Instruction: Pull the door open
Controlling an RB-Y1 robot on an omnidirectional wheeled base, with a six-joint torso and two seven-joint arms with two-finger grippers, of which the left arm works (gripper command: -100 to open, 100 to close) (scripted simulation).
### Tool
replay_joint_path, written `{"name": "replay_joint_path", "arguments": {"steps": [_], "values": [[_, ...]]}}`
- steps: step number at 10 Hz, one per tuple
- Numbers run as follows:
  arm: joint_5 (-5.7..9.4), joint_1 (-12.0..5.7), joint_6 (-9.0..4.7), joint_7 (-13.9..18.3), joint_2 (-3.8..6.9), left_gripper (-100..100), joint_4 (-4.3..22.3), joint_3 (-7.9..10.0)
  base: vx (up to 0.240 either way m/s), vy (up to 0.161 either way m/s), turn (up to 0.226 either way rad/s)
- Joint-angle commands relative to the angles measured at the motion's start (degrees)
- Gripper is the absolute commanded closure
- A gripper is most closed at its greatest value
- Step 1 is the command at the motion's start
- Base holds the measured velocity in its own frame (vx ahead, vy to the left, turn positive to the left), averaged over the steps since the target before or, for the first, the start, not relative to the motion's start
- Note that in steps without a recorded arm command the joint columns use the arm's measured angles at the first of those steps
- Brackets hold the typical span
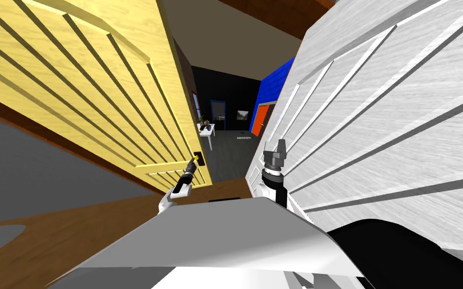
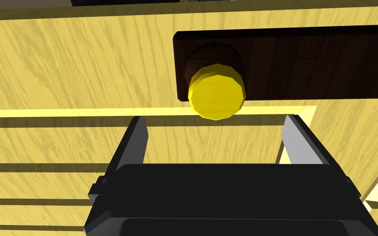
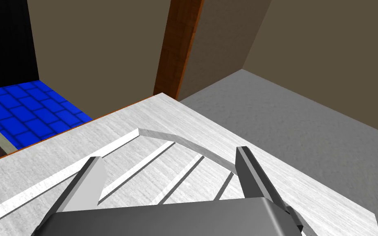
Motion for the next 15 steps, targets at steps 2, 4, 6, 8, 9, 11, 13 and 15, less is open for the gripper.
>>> {"name": "replay_joint_path", "arguments": {"steps": [2,4,6,8,9,11,13,15], "values": [[0.82,-1.27,-0.97,1.17,1.78,-100,2.68,1.43,0.109,-0.034,-0.073],[1.55,-1.26,-1.70,2.19,3.43,-100,3.90,2.55,0.182,-0.019,-0.150],[1.39,-1.57,-1.95,1.96,3.15,100,4.34,2.24,0.032,-0.006,0.001],[1.39,-1.57,-1.95,1.96,3.15,100,4.34,2.24,-0.024,0.006,-0.008],[1.39,-1.57,-1.95,1.96,3.15,100,4.34,2.24,-0.013,0.001,-0.001],[1.39,-1.57,-1.95,1.96,3.15,100,4.34,2.24,-0.004,-0.001,0.002],[1.47,-0.92,-2.15,3.09,4.32,100,3.84,1.00,-0.164,0.061,-0.127],[1.57,-0.37,-2.39,4.13,5.39,100,3.34,-0.04,-0.198,0.084,-0.136]]}}
